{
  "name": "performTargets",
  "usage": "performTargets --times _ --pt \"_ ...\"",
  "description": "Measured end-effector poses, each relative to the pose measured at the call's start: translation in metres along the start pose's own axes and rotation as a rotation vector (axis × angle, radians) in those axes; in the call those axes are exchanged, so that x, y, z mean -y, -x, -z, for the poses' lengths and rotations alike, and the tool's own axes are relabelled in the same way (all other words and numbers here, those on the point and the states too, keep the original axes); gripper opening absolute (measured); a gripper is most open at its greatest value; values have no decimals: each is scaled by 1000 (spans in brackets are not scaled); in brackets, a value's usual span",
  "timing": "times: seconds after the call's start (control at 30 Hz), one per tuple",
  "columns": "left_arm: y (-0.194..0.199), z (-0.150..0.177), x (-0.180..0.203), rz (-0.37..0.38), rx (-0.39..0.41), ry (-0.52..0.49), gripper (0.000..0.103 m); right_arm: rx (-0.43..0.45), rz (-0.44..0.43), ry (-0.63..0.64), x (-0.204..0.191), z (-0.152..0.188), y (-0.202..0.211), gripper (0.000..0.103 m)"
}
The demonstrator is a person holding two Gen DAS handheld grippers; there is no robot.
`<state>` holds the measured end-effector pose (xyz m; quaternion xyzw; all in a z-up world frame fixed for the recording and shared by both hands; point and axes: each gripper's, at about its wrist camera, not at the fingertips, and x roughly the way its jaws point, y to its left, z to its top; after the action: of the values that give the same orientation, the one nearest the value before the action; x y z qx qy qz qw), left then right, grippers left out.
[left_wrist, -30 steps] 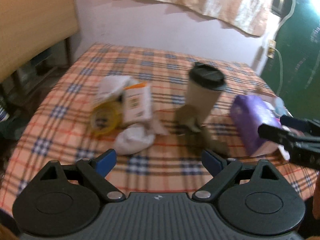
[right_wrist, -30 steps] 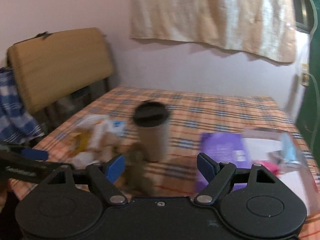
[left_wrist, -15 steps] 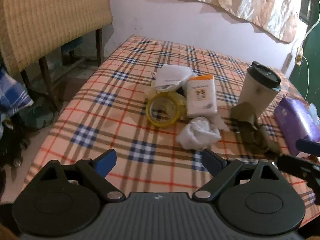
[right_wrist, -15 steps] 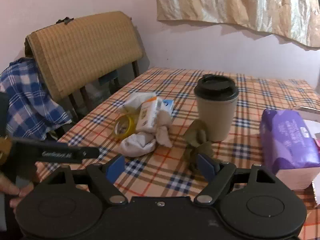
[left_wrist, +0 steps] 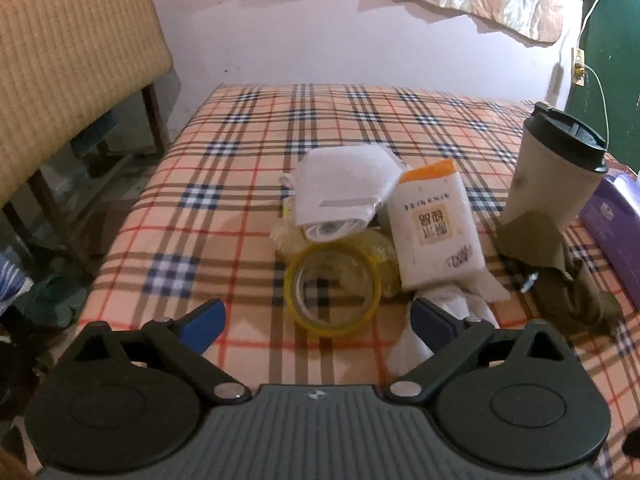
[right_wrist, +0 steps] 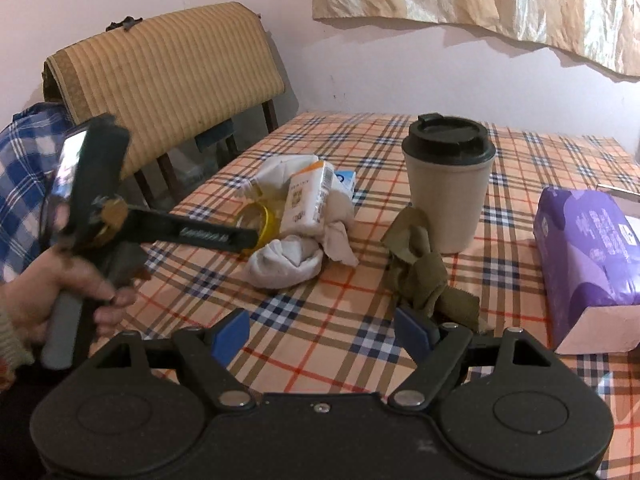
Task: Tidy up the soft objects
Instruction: 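Grasp the yellow tape roll with the left tool while the right tool grasps the white sock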
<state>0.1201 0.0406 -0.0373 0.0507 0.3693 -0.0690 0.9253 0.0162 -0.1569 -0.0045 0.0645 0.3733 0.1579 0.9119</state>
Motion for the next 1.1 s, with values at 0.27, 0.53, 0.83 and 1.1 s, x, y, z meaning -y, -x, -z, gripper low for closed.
performTargets --times 0.27,0.53,0.83,1.1 --pt "-27 -6 -10 34 -6 44 97 -30 -13 16 -8 -3 -15 93" --pt "-11 3 -10 83 -32 59 62 -56 -12 -27 -22 -16 -47 93" --pt "41 31 -35 -9 -70 231 62 -74 21 -98 -35 -32 -99 93" --pt "51 33 -44 -37 -56 287 62 -110 28 -243 -26 -45 -145 90"
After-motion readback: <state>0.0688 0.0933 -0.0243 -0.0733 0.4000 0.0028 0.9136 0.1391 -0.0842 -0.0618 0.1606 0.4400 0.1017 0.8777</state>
